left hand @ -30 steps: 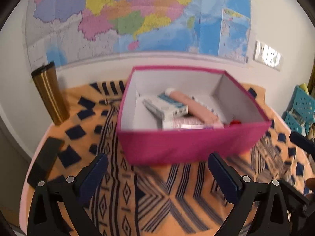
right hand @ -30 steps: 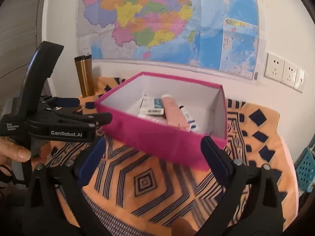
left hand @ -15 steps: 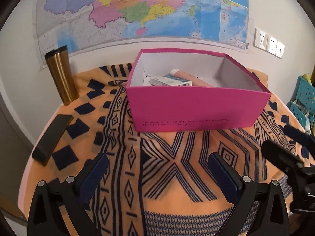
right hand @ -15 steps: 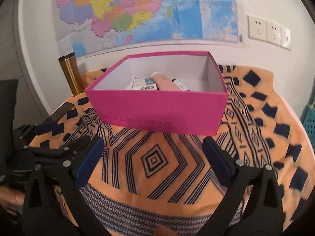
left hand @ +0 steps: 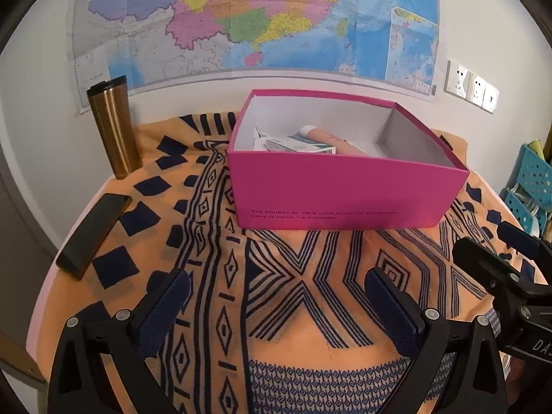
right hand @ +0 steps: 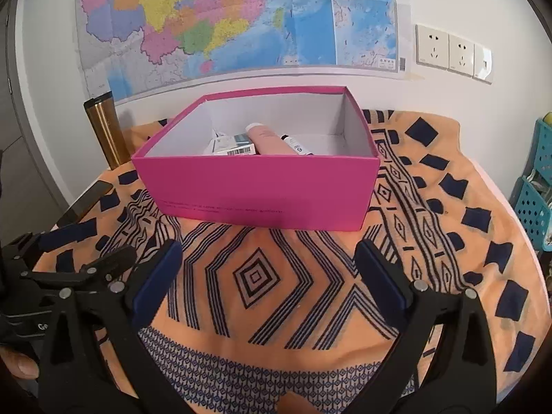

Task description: Organize rigid objects

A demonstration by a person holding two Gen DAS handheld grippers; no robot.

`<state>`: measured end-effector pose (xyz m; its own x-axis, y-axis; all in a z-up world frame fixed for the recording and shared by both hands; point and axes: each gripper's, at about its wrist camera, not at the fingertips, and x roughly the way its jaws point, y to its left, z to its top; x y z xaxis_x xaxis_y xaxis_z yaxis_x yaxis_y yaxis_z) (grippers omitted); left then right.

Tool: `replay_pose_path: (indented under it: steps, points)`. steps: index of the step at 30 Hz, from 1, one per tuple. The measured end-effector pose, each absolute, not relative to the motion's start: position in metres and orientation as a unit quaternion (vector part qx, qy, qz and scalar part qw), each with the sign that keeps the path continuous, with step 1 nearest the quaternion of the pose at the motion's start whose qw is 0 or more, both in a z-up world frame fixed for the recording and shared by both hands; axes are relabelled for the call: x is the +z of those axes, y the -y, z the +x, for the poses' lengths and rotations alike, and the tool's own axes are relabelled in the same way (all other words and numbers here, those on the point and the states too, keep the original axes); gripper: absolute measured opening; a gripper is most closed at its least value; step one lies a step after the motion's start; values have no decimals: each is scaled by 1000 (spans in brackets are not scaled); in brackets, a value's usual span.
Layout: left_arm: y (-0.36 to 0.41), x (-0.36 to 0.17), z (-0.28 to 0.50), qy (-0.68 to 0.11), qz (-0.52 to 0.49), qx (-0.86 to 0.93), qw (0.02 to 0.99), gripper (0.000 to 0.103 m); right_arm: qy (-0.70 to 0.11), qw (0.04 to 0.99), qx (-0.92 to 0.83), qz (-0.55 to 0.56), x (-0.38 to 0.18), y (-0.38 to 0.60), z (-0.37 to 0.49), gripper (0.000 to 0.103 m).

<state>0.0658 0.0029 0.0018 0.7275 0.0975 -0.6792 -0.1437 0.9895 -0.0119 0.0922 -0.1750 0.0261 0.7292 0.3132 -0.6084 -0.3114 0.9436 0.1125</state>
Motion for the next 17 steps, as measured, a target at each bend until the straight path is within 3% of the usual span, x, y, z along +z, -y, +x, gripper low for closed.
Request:
replay_pose_path:
  steps: [17]
  points:
    - [-2, 1, 65, -368, -27, 65, 927, 103, -331, 930, 162, -5, 29, 173, 92, 100]
